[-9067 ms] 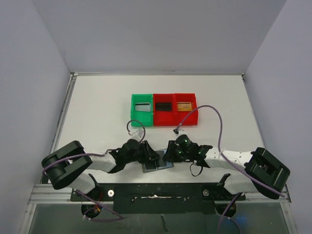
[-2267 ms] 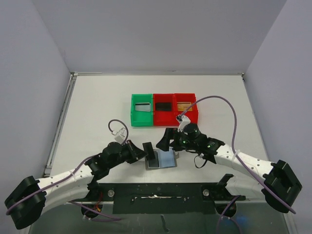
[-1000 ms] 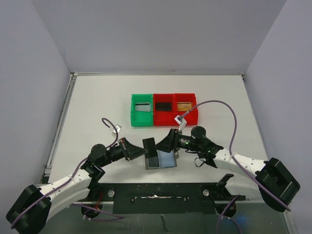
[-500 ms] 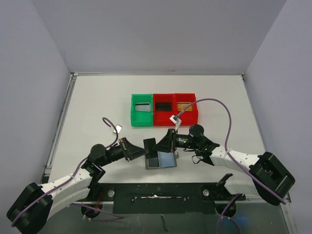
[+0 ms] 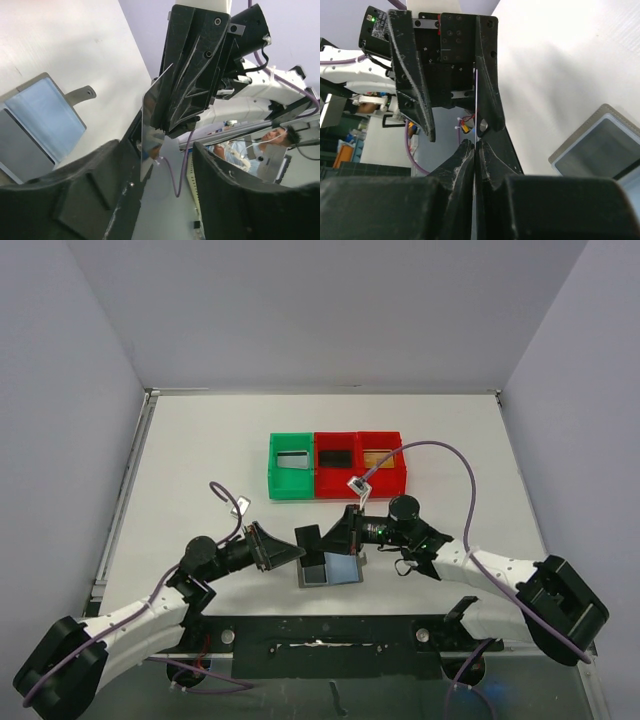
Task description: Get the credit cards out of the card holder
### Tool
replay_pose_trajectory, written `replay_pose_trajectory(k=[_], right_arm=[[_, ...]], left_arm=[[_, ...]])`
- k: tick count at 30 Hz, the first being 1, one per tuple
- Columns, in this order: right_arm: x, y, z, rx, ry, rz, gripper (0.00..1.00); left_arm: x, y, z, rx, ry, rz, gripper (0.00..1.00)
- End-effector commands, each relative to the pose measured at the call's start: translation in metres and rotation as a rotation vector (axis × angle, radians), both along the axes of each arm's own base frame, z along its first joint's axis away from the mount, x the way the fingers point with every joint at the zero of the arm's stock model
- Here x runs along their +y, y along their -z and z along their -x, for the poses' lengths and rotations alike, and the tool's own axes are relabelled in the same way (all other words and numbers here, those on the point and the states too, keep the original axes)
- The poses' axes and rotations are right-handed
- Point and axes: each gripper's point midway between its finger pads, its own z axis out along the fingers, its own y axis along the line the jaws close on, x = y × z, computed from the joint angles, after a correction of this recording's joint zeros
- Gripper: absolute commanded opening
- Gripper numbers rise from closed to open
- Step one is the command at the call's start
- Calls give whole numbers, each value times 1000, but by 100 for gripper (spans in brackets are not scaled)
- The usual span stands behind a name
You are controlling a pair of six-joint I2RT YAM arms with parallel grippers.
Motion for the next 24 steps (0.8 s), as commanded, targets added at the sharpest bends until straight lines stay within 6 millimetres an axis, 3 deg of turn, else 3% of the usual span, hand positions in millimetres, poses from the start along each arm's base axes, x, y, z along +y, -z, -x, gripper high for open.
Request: replay_pose_trajectory(k=[1,6,10,16,21,24], right_arm=[[-5,-32,-15,-166,66,-5,0],[-32,-36,-47,-325,282,138,0],[-66,-37,-79,-516,482,289,0],[-114,-43,-131,-901,589,738,0],[-109,-40,-162,-1187,408,975,0],[-91,-36,-178,-1309,241,1016,0]], left_arm=[[1,-6,-6,-37,-26,-32,68],[16,19,-29,-2,-158,-271,70],[35,26,-37,11,-247,-424,71],[63,30,-39,31,-348,-544,72],[69,28,-39,26,-378,-545,72],[70,29,-39,30,-376,-554,72]])
